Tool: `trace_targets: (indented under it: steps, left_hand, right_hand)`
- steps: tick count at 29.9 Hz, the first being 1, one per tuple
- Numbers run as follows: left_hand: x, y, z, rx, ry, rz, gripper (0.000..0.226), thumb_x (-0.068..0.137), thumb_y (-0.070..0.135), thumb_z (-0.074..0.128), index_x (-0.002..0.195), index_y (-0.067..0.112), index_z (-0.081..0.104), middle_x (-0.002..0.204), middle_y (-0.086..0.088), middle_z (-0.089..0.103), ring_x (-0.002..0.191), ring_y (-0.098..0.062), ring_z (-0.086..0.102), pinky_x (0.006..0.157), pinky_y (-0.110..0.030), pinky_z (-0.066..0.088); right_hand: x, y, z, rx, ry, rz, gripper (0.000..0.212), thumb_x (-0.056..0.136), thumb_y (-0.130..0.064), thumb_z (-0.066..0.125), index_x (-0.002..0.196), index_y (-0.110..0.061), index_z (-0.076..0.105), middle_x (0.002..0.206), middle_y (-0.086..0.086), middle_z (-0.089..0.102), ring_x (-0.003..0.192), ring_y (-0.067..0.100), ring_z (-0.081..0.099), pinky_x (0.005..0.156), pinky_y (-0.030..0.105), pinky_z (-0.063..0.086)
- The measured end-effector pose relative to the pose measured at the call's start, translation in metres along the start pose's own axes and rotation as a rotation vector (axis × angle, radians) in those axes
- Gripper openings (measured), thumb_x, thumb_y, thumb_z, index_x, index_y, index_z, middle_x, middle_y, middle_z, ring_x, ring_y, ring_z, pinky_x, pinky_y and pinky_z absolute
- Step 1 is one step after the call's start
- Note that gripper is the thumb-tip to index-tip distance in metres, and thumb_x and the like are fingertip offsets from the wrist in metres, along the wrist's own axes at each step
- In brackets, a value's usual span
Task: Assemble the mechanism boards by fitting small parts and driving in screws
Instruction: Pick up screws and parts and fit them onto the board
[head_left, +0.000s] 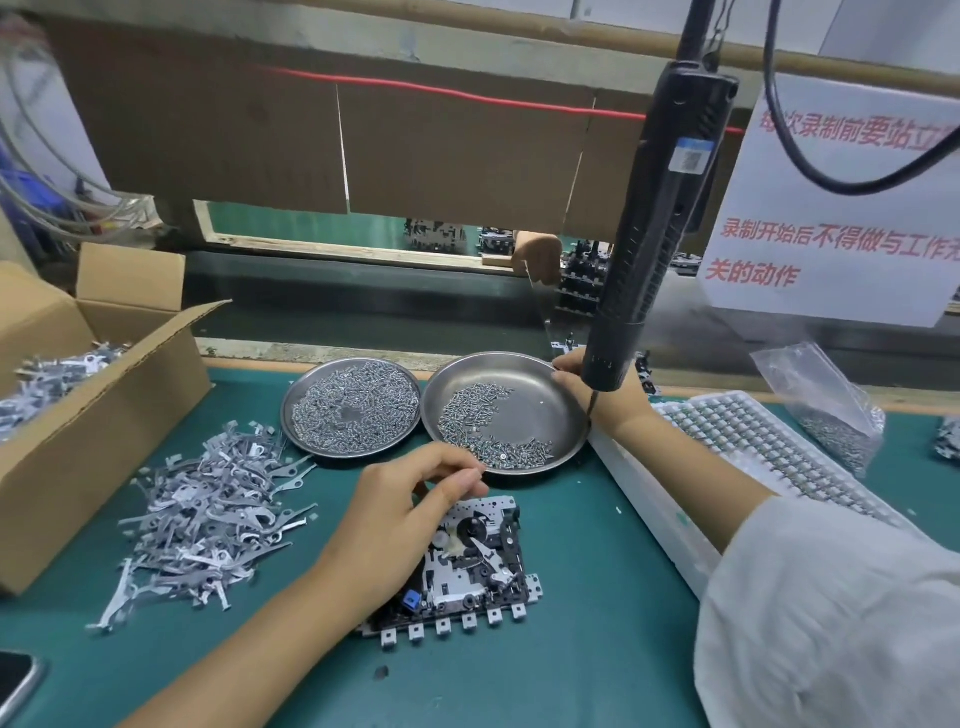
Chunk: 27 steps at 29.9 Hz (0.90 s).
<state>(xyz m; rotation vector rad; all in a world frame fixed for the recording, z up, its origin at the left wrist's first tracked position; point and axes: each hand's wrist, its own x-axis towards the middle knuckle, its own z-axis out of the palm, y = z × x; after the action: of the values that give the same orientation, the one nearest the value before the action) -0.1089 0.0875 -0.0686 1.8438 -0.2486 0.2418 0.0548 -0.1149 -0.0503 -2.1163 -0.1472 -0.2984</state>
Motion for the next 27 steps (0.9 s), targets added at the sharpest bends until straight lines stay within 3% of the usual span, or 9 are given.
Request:
trace_targets:
  steps: [2, 5, 7, 9, 13, 18, 24, 27]
  left_hand:
    - [-0.001, 0.000, 0.000, -0.007, -0.004, -0.005, 0.014, 0.091, 0.014, 0.061, 0.092, 0.025, 0.069, 0.087, 0.010, 0.072, 0.086, -0.002, 0.067, 0.061, -0.013, 0.053]
    - [-0.001, 0.000, 0.000, 0.000, -0.006, 0.005, 0.014, 0.090, 0.013, 0.061, 0.092, 0.025, 0.068, 0.087, 0.011, 0.072, 0.086, -0.001, 0.067, 0.061, -0.014, 0.053]
    - [0.000, 0.000, 0.000, 0.012, -0.005, 0.014, 0.015, 0.090, 0.013, 0.061, 0.091, 0.026, 0.068, 0.086, 0.012, 0.072, 0.086, 0.000, 0.067, 0.060, -0.012, 0.051]
    - [0.000, 0.000, 0.001, 0.031, -0.002, 0.024, 0.015, 0.090, 0.014, 0.061, 0.090, 0.027, 0.068, 0.085, 0.012, 0.072, 0.086, 0.000, 0.067, 0.060, -0.010, 0.050]
    - [0.000, -0.001, 0.001, 0.027, 0.001, 0.015, 0.015, 0.090, 0.015, 0.061, 0.089, 0.028, 0.068, 0.084, 0.012, 0.072, 0.086, -0.002, 0.067, 0.061, -0.012, 0.051]
    - [0.000, 0.000, 0.001, 0.058, -0.001, 0.034, 0.014, 0.090, 0.017, 0.061, 0.089, 0.029, 0.068, 0.083, 0.013, 0.072, 0.085, 0.000, 0.067, 0.062, -0.010, 0.050]
    - [0.000, 0.000, 0.002, 0.033, -0.005, 0.025, 0.014, 0.090, 0.016, 0.061, 0.089, 0.028, 0.068, 0.084, 0.012, 0.072, 0.086, -0.002, 0.067, 0.061, -0.010, 0.050]
    - [0.000, 0.000, 0.002, 0.023, -0.008, 0.017, 0.014, 0.090, 0.016, 0.061, 0.089, 0.028, 0.068, 0.085, 0.012, 0.072, 0.087, -0.003, 0.067, 0.061, -0.012, 0.052]
  right_hand:
    - [-0.001, -0.002, -0.012, -0.255, -0.040, -0.051, 0.014, 0.086, -0.004, 0.064, 0.093, 0.008, 0.065, 0.095, 0.021, 0.066, 0.090, 0.031, 0.059, 0.080, 0.037, 0.048]
    - [-0.017, -0.004, -0.043, -0.581, -0.016, -0.198, 0.010, 0.089, -0.016, 0.062, 0.087, -0.007, 0.066, 0.088, 0.011, 0.056, 0.086, 0.024, 0.052, 0.066, 0.028, 0.032]
    - [-0.036, -0.005, -0.067, -0.652, -0.016, -0.217, 0.026, 0.092, -0.027, 0.059, 0.071, -0.011, 0.059, 0.074, 0.004, 0.054, 0.070, 0.020, 0.053, 0.057, 0.028, 0.030]
    - [-0.059, -0.008, -0.084, -0.771, -0.124, -0.196, 0.047, 0.093, -0.045, 0.052, 0.058, -0.014, 0.048, 0.055, -0.001, 0.049, 0.051, 0.014, 0.046, 0.047, 0.026, 0.030]
    - [-0.094, -0.005, -0.083, -1.121, -0.327, -0.233, 0.057, 0.091, -0.064, 0.034, 0.068, -0.015, 0.051, 0.064, -0.003, 0.053, 0.063, 0.019, 0.054, 0.053, 0.027, 0.039]
    - [-0.092, 0.000, -0.073, -1.147, -0.372, -0.248, 0.045, 0.097, -0.050, 0.033, 0.063, -0.020, 0.029, 0.068, -0.003, 0.038, 0.067, 0.020, 0.045, 0.055, 0.029, 0.034]
    - [-0.074, -0.001, -0.052, -1.071, -0.256, -0.224, 0.038, 0.096, -0.043, 0.040, 0.071, -0.014, 0.039, 0.085, 0.005, 0.051, 0.084, 0.028, 0.055, 0.058, 0.029, 0.028]
    - [-0.062, -0.008, -0.041, -1.011, -0.192, -0.152, 0.038, 0.095, -0.041, 0.043, 0.067, -0.016, 0.039, 0.081, 0.005, 0.053, 0.075, 0.027, 0.048, 0.056, 0.028, 0.029]
